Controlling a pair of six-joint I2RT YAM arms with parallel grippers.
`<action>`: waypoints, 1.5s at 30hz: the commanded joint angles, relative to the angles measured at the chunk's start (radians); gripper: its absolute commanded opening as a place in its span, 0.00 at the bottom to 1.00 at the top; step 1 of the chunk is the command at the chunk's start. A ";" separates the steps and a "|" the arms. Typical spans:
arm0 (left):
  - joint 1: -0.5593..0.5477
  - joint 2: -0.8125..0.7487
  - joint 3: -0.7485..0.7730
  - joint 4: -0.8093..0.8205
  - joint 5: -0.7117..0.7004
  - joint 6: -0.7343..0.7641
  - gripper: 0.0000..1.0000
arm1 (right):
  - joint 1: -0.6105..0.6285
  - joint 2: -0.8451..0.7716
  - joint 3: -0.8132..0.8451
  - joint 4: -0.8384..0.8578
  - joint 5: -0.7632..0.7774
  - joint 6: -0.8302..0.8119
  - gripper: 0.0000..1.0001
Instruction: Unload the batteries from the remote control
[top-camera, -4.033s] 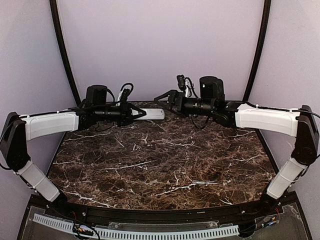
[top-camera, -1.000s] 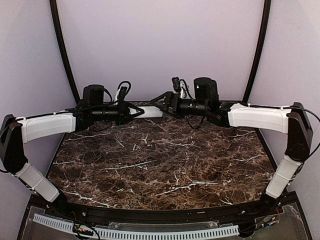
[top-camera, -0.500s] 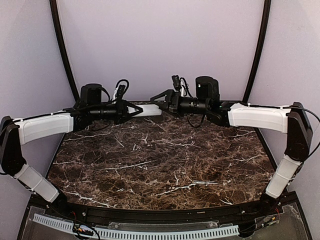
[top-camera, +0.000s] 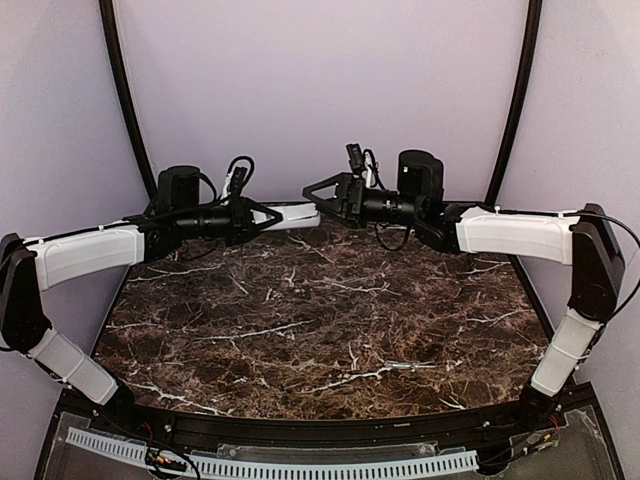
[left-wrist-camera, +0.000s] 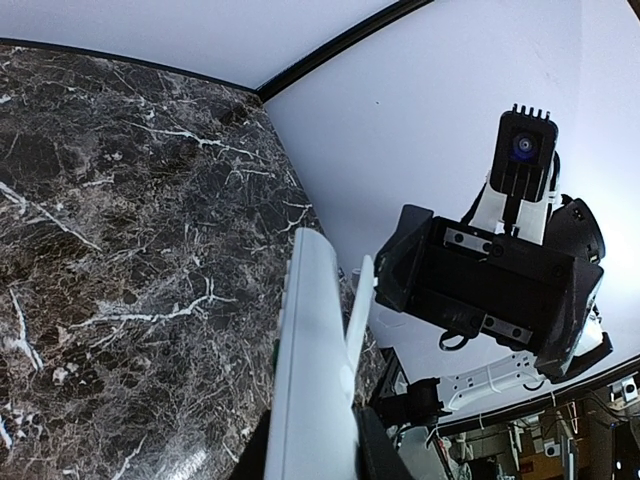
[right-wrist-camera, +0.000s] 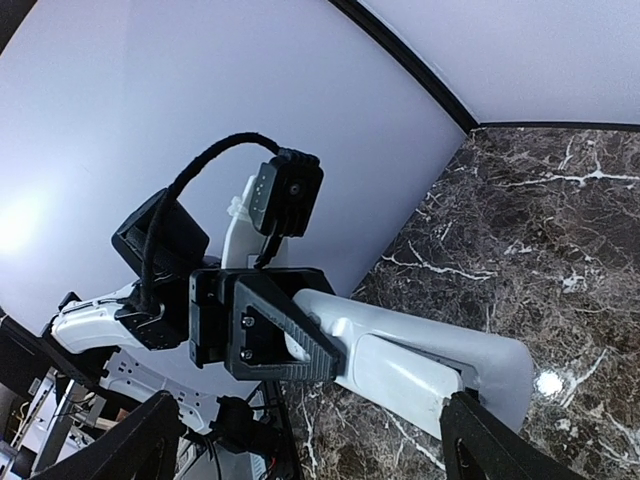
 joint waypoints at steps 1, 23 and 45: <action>-0.014 -0.030 -0.006 0.023 0.017 0.021 0.00 | 0.028 0.009 -0.005 0.119 -0.119 0.022 0.89; -0.014 -0.043 -0.009 0.010 -0.004 0.037 0.00 | 0.028 -0.075 0.015 -0.108 0.008 -0.111 0.89; -0.014 -0.040 -0.011 0.013 -0.001 0.036 0.00 | 0.025 -0.087 0.077 -0.295 0.143 -0.190 0.90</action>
